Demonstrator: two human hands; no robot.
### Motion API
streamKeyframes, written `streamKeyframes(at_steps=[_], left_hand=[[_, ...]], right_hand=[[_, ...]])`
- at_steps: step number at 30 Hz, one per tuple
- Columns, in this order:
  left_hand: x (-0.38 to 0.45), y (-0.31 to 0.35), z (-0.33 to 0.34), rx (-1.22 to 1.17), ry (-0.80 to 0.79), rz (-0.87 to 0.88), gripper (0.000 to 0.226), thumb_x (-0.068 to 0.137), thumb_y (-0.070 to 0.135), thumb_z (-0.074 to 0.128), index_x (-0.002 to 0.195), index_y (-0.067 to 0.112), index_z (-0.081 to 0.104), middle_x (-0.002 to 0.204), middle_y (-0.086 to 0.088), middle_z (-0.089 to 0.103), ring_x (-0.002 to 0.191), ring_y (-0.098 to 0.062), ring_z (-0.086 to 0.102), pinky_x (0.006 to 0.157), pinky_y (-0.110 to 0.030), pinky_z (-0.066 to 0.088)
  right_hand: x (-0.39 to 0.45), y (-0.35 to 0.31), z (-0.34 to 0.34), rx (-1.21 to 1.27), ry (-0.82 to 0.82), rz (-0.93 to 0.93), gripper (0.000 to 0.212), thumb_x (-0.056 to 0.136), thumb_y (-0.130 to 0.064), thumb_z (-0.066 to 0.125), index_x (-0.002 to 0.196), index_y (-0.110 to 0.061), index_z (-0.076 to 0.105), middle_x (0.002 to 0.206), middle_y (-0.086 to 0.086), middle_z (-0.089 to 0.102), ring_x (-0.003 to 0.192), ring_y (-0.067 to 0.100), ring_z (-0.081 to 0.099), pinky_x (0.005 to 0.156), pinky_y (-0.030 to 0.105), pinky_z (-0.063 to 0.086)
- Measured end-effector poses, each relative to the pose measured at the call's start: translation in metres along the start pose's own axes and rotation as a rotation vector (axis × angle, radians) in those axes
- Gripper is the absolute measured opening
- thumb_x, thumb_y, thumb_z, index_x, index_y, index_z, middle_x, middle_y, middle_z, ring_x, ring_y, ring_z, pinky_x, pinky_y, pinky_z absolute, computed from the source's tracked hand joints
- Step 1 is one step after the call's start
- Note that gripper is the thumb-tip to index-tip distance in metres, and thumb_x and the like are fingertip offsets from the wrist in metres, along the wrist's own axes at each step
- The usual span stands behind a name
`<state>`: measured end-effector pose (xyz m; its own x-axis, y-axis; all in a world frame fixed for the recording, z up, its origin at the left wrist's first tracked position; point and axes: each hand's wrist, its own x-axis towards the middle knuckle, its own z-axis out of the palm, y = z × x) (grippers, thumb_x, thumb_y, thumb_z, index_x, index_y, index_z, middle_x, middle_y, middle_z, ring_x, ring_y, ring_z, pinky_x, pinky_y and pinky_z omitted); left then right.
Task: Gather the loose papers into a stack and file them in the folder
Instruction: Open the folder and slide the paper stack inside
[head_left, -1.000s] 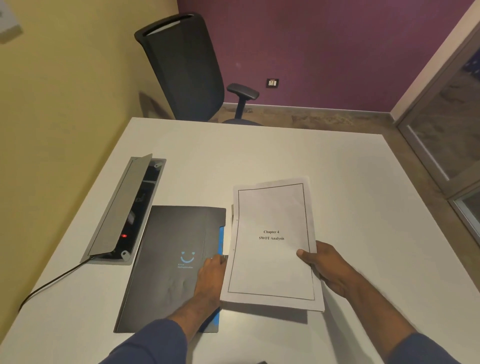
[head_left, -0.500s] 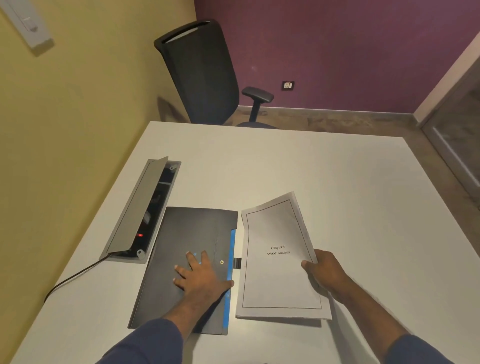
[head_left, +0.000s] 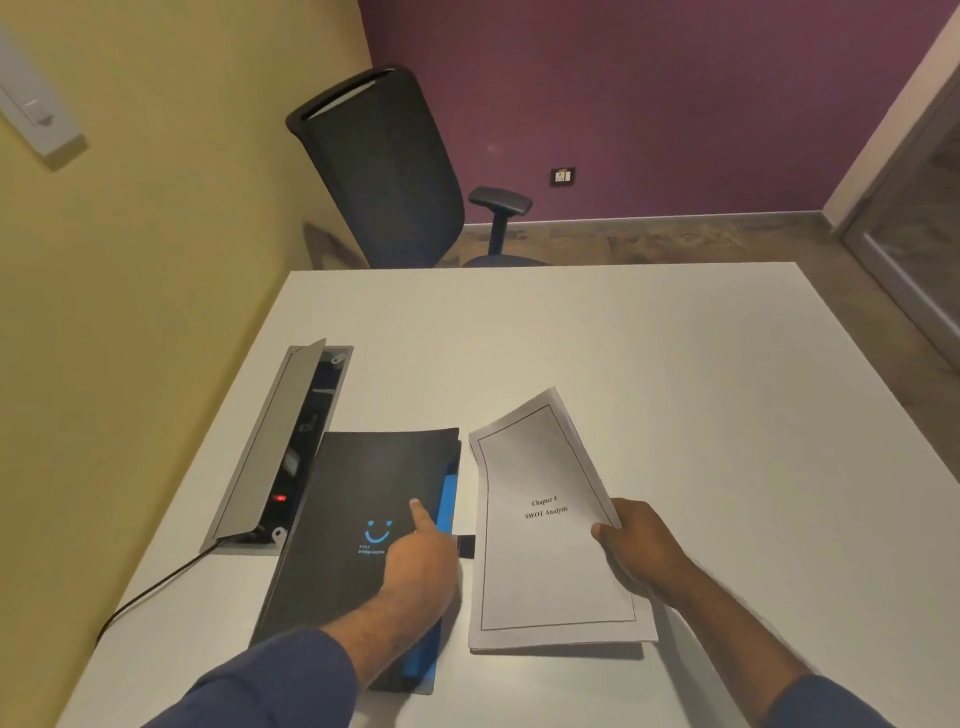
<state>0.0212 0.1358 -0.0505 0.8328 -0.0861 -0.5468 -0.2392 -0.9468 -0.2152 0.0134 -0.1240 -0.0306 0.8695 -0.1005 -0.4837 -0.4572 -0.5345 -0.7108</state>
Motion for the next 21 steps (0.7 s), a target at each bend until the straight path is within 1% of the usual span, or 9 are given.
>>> streamKeyframes(at_steps=[3, 6, 10, 13, 16, 18, 19, 20, 21], left_hand=[[0.000, -0.004, -0.010, 0.033, -0.009, -0.039, 0.051, 0.096, 0.003, 0.046, 0.146, 0.002, 0.039, 0.162, -0.025, 0.020, 0.056, -0.012, 0.055, 0.046, -0.024, 0.040], [-0.002, -0.015, -0.021, 0.036, 0.075, -0.053, 0.065, 0.098, 0.006, 0.051, 0.155, 0.000, 0.021, 0.153, -0.019, 0.042, 0.072, -0.013, 0.067, 0.069, -0.026, 0.058], [-0.007, -0.027, -0.036, -0.063, 0.148, -0.113, 0.073, 0.096, 0.005, 0.055, 0.155, 0.000, 0.012, 0.137, -0.013, 0.060, 0.092, -0.017, 0.073, 0.086, -0.029, 0.058], [-0.010, -0.038, -0.054, -0.240, 0.206, -0.155, 0.071, 0.094, 0.005, 0.057, 0.155, 0.003, 0.020, 0.142, -0.008, 0.056, 0.094, -0.018, 0.070, 0.085, -0.030, 0.057], [-0.015, -0.046, -0.071, -0.348, 0.250, -0.094, 0.055, 0.095, 0.013, 0.061, 0.145, 0.010, 0.040, 0.157, -0.005, 0.039, 0.118, -0.022, 0.063, 0.099, -0.034, 0.052], [-0.016, -0.053, -0.081, -0.411, 0.270, -0.061, 0.048, 0.093, 0.015, 0.064, 0.138, 0.012, 0.048, 0.155, -0.005, 0.041, 0.126, -0.025, 0.057, 0.104, -0.035, 0.048], [-0.017, -0.055, -0.085, -0.445, 0.280, -0.048, 0.046, 0.092, 0.015, 0.065, 0.135, 0.012, 0.050, 0.151, -0.006, 0.045, 0.126, -0.025, 0.056, 0.104, -0.035, 0.048], [-0.017, -0.058, -0.088, -0.482, 0.288, -0.035, 0.045, 0.091, 0.016, 0.066, 0.133, 0.012, 0.052, 0.146, -0.005, 0.049, 0.125, -0.025, 0.057, 0.103, -0.035, 0.049], [-0.019, -0.060, -0.091, -0.523, 0.292, -0.023, 0.044, 0.090, 0.017, 0.067, 0.132, 0.013, 0.052, 0.140, -0.004, 0.053, 0.122, -0.024, 0.058, 0.101, -0.034, 0.050]], right_hand=[[-0.003, -0.008, -0.002, 0.028, -0.015, -0.032, 0.033, 0.089, -0.009, 0.056, 0.060, -0.023, 0.050, 0.056, -0.009, 0.047, 0.051, 0.013, 0.042, 0.053, 0.026, 0.033], [-0.009, -0.017, -0.006, 0.132, -0.030, -0.048, 0.034, 0.089, -0.006, 0.056, 0.060, -0.023, 0.050, 0.047, -0.013, 0.047, 0.039, 0.002, 0.040, 0.045, 0.019, 0.032], [-0.016, -0.032, -0.020, 0.308, -0.080, -0.053, 0.018, 0.090, -0.002, 0.057, 0.079, -0.012, 0.066, 0.044, -0.013, 0.059, 0.033, -0.002, 0.046, 0.037, 0.012, 0.035], [-0.019, -0.046, -0.037, 0.371, -0.092, -0.086, 0.009, 0.088, -0.004, 0.061, 0.091, -0.002, 0.069, 0.066, 0.003, 0.067, 0.055, 0.015, 0.058, 0.057, 0.025, 0.042], [-0.024, -0.066, -0.058, 0.377, -0.115, -0.119, 0.008, 0.086, -0.005, 0.063, 0.088, 0.003, 0.067, 0.075, 0.013, 0.058, 0.068, 0.022, 0.050, 0.066, 0.036, 0.034], [-0.027, -0.080, -0.070, 0.383, -0.138, -0.132, 0.017, 0.086, -0.003, 0.064, 0.096, 0.010, 0.064, 0.085, 0.016, 0.059, 0.079, 0.025, 0.050, 0.077, 0.043, 0.044], [-0.029, -0.086, -0.076, 0.377, -0.144, -0.142, 0.023, 0.086, -0.003, 0.065, 0.101, 0.013, 0.061, 0.089, 0.015, 0.059, 0.082, 0.025, 0.051, 0.099, 0.058, 0.042], [-0.031, -0.092, -0.082, 0.371, -0.150, -0.151, 0.027, 0.086, -0.002, 0.065, 0.105, 0.016, 0.059, 0.093, 0.014, 0.061, 0.083, 0.025, 0.054, 0.078, 0.033, 0.029], [-0.034, -0.099, -0.088, 0.373, -0.162, -0.157, 0.026, 0.086, 0.000, 0.066, 0.107, 0.015, 0.059, 0.097, 0.014, 0.066, 0.083, 0.026, 0.061, 0.079, 0.037, 0.051]])
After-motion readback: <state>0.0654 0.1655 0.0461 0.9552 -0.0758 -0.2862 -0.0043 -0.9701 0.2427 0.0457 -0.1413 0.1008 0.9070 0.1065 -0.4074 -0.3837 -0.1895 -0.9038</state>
